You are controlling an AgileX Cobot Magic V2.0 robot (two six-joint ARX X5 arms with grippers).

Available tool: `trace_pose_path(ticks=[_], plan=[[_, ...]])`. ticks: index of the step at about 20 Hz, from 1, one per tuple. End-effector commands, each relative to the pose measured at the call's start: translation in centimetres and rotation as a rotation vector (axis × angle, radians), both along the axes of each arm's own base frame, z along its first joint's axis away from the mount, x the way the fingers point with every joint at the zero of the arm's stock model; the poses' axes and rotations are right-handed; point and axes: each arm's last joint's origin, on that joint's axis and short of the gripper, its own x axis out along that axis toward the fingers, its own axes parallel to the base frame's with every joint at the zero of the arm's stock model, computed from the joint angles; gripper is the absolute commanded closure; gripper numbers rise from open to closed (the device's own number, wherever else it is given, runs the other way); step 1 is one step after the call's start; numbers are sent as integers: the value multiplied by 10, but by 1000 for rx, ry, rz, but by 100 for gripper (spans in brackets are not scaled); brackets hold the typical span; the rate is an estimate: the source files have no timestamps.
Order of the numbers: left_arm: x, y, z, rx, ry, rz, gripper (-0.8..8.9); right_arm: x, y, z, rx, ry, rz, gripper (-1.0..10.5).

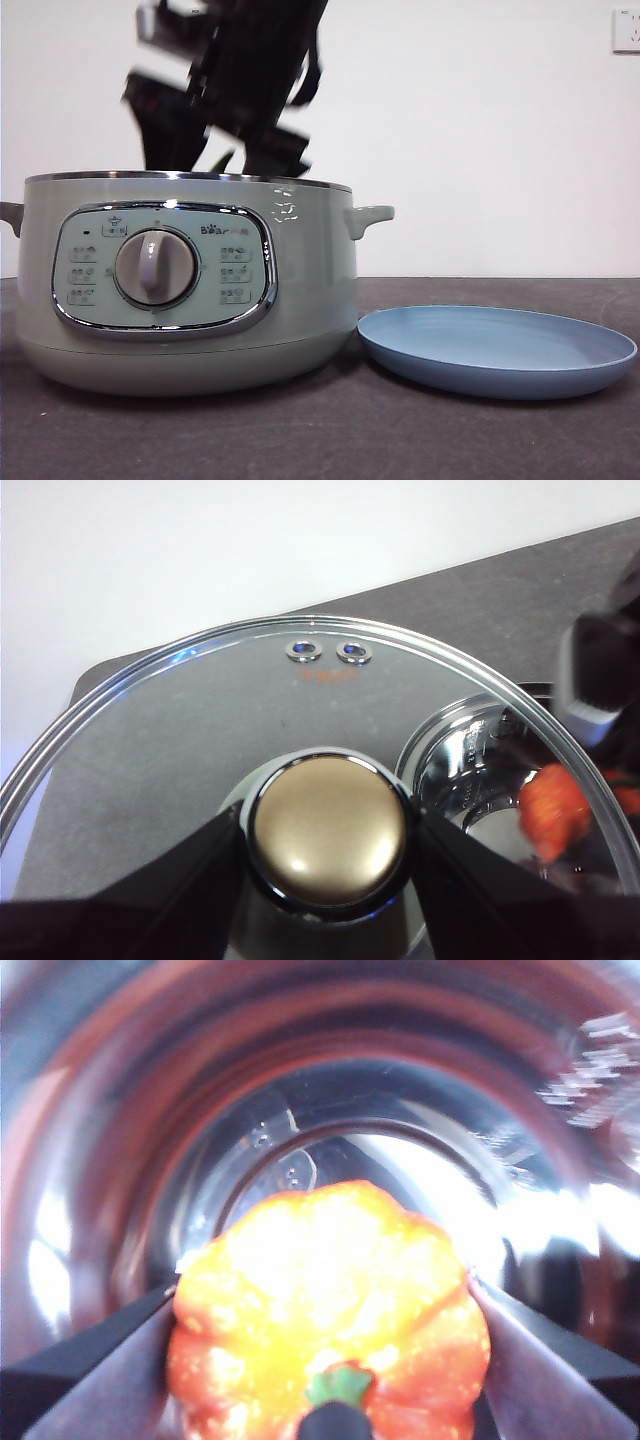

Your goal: Take the pumpkin out from the steamer,put the pumpkin in the blue plate,close the lid

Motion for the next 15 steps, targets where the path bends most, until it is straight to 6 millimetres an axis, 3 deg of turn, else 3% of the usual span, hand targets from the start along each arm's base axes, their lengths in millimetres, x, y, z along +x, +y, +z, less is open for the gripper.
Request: trace_pose_path(ticks=[1, 5, 8, 11, 15], plan=[[-2, 2, 8, -25, -68, 7, 822, -2, -28, 27, -12, 3, -36, 949], [0, 1, 11, -37, -91, 7, 822, -11, -114, 75, -98, 138, -246, 950], [2, -1, 11, -39, -93, 5, 822, -15, -168, 91, -109, 222, -454, 951], [2, -1, 13, -48, -106, 1, 822, -25, -196, 91, -157, 156, -627, 956], [2, -1, 14, -54, -118, 1, 822, -50, -213, 69, -166, 26, -730, 956]])
